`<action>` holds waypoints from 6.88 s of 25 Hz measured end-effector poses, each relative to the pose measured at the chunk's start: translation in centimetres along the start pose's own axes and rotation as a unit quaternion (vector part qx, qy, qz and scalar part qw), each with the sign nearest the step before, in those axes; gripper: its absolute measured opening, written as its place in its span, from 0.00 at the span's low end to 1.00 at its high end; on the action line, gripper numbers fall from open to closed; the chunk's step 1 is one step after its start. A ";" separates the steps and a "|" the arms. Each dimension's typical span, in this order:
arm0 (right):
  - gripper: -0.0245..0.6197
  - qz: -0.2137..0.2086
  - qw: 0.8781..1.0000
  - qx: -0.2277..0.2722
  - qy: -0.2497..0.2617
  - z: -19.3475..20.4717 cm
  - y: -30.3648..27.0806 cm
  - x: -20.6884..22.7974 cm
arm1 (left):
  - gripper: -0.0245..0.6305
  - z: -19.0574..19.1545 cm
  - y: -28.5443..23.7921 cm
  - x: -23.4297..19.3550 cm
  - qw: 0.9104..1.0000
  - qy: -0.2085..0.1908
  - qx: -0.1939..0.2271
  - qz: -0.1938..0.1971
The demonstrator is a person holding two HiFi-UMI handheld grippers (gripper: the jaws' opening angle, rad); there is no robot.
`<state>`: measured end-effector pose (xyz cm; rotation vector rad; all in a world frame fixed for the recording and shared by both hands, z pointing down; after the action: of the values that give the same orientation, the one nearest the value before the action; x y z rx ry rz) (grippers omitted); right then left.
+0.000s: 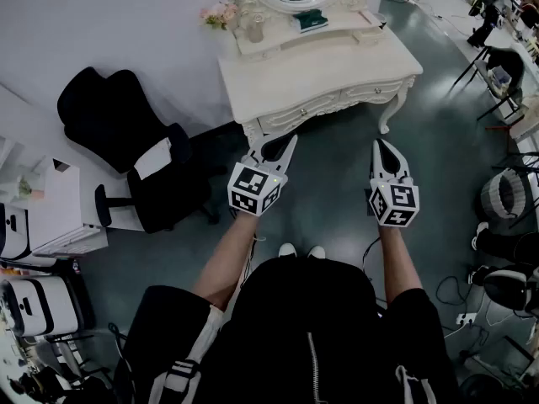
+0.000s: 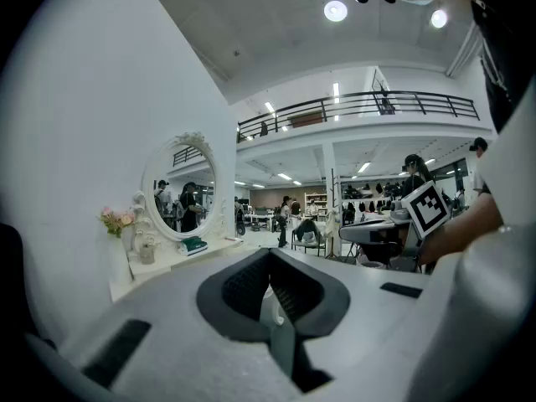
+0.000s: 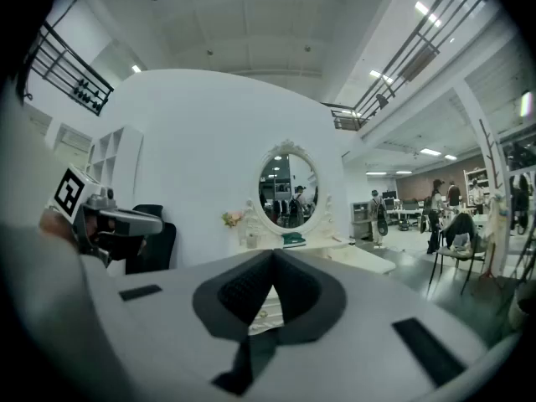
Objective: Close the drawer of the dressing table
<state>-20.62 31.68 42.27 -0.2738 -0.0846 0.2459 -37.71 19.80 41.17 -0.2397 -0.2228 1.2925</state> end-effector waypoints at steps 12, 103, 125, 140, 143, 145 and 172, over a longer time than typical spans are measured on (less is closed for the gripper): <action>0.04 -0.033 0.999 -0.026 0.005 1.2 0.5 2.9 | 0.04 -0.9 -2.9 3.0 1.000 0.001 -0.005 -0.009; 0.04 -0.226 0.969 -0.075 0.070 -12.6 -64.0 37.0 | 0.04 -8.7 -58.6 -29.9 0.969 0.129 -0.065 -0.199; 0.25 -0.169 0.943 -0.283 0.036 5.1 -62.9 42.8 | 0.04 -5.7 -60.4 -27.8 0.969 0.144 -0.093 -0.176; 0.21 -0.151 0.926 -0.337 0.077 9.1 -65.4 42.8 | 0.04 -4.8 -57.8 -29.4 0.961 0.156 -0.096 -0.207; 0.20 -0.151 0.925 -0.340 0.077 9.0 -65.5 42.7 | 0.04 -4.7 -57.3 -29.7 0.960 0.159 -0.094 -0.212; 0.19 -0.151 0.924 -0.344 0.075 9.1 -65.5 42.7 | 0.04 -4.6 -57.2 -30.0 0.959 0.161 -0.094 -0.214; 0.19 -0.148 0.927 -0.339 0.064 7.4 -69.8 41.4 | 0.04 -3.7 -56.0 -32.3 0.951 0.178 -0.098 -0.233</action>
<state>34.53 -21.10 70.74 -0.9580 -0.0774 -0.1137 6.43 -25.96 53.42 -0.5501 -0.0897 0.7409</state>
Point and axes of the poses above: the fingertips, and each gripper's own axes: y backward along the fingers, x to its right, z out of its underside, the point moved 1 cm from there along y, backward along the fingers, and after that the axes turned 10 degrees about -x, right-handed, at the moved point
